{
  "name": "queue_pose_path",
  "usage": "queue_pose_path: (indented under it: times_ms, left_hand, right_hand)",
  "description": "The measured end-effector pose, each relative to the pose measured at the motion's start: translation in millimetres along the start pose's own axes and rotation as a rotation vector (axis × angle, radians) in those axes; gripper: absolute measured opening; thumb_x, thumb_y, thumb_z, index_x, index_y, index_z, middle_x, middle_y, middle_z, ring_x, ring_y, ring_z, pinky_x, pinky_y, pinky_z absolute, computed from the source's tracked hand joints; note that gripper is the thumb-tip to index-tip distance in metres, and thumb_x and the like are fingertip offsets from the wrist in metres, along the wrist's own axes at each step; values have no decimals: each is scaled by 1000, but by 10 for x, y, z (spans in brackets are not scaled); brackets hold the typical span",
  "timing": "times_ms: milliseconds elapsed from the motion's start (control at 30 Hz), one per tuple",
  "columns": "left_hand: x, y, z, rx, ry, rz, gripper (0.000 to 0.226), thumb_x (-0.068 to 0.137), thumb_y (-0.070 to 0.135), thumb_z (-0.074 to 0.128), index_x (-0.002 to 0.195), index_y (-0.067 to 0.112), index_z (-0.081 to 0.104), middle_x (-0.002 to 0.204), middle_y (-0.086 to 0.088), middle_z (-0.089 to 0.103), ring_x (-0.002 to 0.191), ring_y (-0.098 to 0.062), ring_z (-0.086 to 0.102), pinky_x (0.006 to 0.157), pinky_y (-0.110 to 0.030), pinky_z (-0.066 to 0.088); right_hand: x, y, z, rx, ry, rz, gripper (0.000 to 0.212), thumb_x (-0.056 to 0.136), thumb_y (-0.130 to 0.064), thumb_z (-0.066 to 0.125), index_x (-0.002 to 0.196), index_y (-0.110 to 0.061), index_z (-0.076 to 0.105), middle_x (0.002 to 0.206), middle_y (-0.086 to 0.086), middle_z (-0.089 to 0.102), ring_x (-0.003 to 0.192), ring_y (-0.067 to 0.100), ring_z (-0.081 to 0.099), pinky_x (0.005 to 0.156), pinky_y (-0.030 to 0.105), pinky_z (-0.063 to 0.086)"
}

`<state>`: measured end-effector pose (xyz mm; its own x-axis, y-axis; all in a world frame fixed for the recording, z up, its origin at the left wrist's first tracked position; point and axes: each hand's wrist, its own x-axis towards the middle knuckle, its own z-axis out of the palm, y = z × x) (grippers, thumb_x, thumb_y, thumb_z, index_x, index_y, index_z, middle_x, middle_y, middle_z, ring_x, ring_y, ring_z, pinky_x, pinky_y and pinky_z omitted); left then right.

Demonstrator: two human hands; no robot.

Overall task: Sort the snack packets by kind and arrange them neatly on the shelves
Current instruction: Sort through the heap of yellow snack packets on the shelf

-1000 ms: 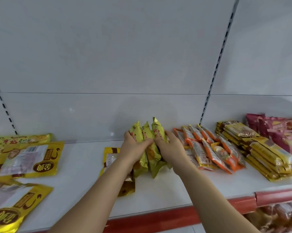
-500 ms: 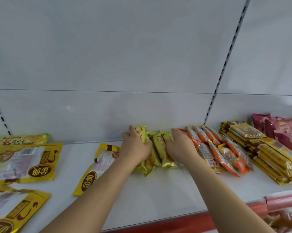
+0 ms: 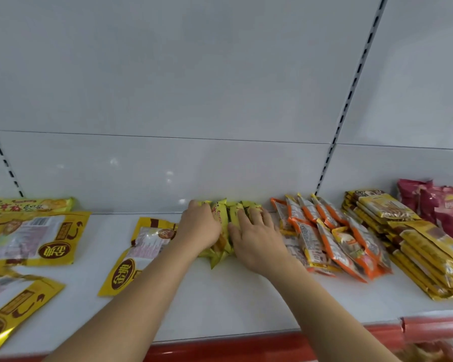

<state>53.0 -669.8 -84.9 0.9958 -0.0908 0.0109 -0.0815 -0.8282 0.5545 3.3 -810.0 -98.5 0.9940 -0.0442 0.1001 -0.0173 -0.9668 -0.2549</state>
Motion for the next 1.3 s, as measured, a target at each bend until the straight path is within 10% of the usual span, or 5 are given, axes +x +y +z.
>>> queue_pose_path:
  times_ms: [233, 333, 700, 967, 1300]
  left_hand:
    - [-157, -233, 10, 38, 16, 167, 75, 88, 55, 51, 152, 18, 46, 160, -8, 34, 153, -29, 22, 125, -44, 23]
    - [-276, -284, 70, 96, 32, 246, 98, 75, 79, 35, 156, 25, 43, 167, -4, 28, 156, -26, 18, 126, -45, 21]
    - [-352, -161, 110, 286, -23, 209, 70, 107, 55, 35, 166, 24, 14, 175, -1, 0, 160, -22, -7, 129, -46, 12]
    - [-666, -284, -194, -17, 367, 267, 38, 101, 18, 58, 138, 10, 60, 141, -7, 58, 133, -26, 52, 108, -31, 37]
    - [-1144, -1116, -612, 198, 353, 215, 35, 101, 14, 52, 133, 12, 63, 132, -5, 66, 124, -29, 57, 99, -40, 47]
  right_hand:
    - [21, 28, 20, 9, 48, -52, 79, 90, -56, -2, 153, -20, 29, 160, 11, 26, 149, 38, 17, 119, 55, 20]
    - [-64, 50, -34, -14, 43, -77, 54, 103, -43, 19, 151, -22, 33, 158, 7, 29, 149, 37, 17, 118, 53, 23]
    - [-98, 52, -37, -19, -3, -127, 53, 106, -42, 21, 155, -20, 26, 164, 4, 22, 152, 36, 10, 120, 52, 19]
    - [-234, -117, -129, 60, 307, -295, 55, 100, -42, 25, 139, -14, 51, 144, 6, 51, 142, 35, 34, 116, 50, 31]
    - [-635, -1141, 122, -39, 211, -459, 67, 93, -55, 29, 148, -18, 42, 156, 11, 37, 152, 34, 17, 123, 48, 18]
